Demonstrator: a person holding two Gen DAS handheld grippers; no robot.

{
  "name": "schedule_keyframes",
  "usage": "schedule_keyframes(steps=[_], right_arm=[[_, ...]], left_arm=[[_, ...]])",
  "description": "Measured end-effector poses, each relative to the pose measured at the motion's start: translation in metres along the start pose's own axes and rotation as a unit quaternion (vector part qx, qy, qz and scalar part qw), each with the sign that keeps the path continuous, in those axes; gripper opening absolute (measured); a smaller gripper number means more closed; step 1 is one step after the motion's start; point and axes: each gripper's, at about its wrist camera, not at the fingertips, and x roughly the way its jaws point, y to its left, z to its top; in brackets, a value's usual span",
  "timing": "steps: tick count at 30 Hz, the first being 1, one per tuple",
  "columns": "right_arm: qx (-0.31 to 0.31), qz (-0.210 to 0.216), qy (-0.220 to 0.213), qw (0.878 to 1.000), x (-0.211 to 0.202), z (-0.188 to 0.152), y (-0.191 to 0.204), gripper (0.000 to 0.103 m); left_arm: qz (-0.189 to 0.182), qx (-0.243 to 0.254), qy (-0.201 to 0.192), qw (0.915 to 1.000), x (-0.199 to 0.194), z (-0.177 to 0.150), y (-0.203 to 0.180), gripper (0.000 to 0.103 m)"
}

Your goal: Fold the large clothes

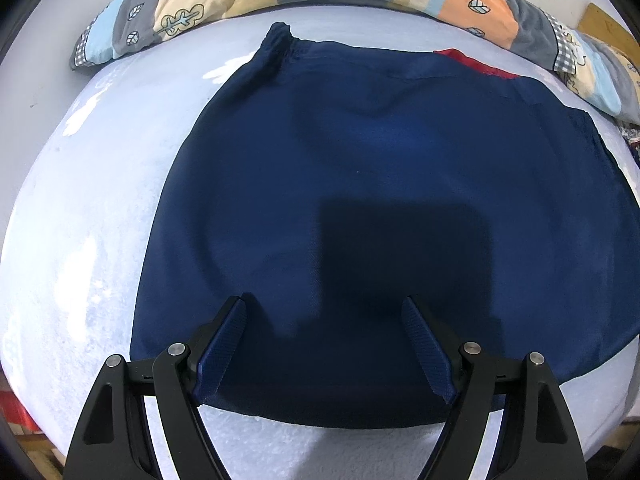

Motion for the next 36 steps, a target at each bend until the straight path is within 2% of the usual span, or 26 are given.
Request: schedule_keyframes(steps=[5,8,9,10,11,12,14,17,20,24,27,30,32,34,35,36], right_arm=[[-0.009,0.02,0.02,1.0,0.008,0.01,-0.002,0.066],[-0.038,0.037,0.034,0.998,0.011,0.016,0.005,0.065],[-0.05,0.046,0.041,0.997,0.012,0.017,0.009,0.055],[-0.06,0.055,0.045,0.996,0.01,0.017,0.014,0.038],[-0.072,0.063,0.048,0.994,0.008,0.015,0.024,0.034],[-0.086,0.057,0.054,0.993,0.008,0.013,0.032,0.032],[-0.128,0.012,0.048,0.991,0.007,0.007,0.05,0.028],[-0.114,0.017,0.035,0.993,0.005,0.007,0.057,0.025],[-0.134,0.028,0.026,0.99,-0.001,0.002,0.075,0.025],[-0.151,0.038,0.023,0.988,-0.003,-0.002,0.087,0.025],[-0.142,0.042,0.027,0.989,-0.003,-0.002,0.084,0.025],[-0.143,0.045,0.028,0.988,-0.003,-0.001,0.085,0.025],[-0.146,0.049,0.029,0.988,-0.004,-0.001,0.086,0.025],[-0.146,0.056,0.031,0.987,-0.006,-0.002,0.088,0.025],[-0.148,0.056,0.031,0.987,-0.006,-0.002,0.088,0.025],[-0.15,0.056,0.03,0.987,-0.007,-0.003,0.089,0.025]], left_arm=[[0.004,0.003,-0.003,1.0,0.001,0.001,-0.004,0.08],[0.003,0.0,-0.004,1.0,0.0,0.001,-0.005,0.08],[0.003,-0.003,-0.005,1.0,-0.001,0.001,-0.005,0.08],[0.002,-0.005,-0.006,1.0,-0.002,0.001,-0.006,0.079],[-0.003,-0.007,-0.011,0.9999,-0.003,0.002,-0.007,0.079],[-0.009,-0.008,-0.015,0.9998,-0.005,0.002,-0.009,0.079],[-0.03,-0.01,-0.032,0.999,-0.012,0.006,-0.017,0.079],[-0.08,-0.006,-0.048,0.9956,-0.018,0.008,-0.034,0.079],[-0.103,0.015,-0.055,0.9931,-0.019,0.006,-0.059,0.079],[-0.095,0.051,-0.083,0.9907,-0.021,0.003,-0.085,0.079],[-0.086,0.06,-0.084,0.991,-0.013,-0.002,-0.094,0.079],[-0.019,0.084,-0.057,0.9947,0.009,-0.01,-0.108,0.083],[-0.006,0.089,-0.064,0.994,0.009,-0.013,-0.113,0.083],[-0.02,0.085,-0.068,0.9938,0.003,-0.011,-0.113,0.076],[-0.03,0.079,-0.081,0.9931,-0.002,-0.01,-0.112,0.069],[-0.043,0.072,-0.105,0.991,-0.011,-0.009,-0.11,0.07]])
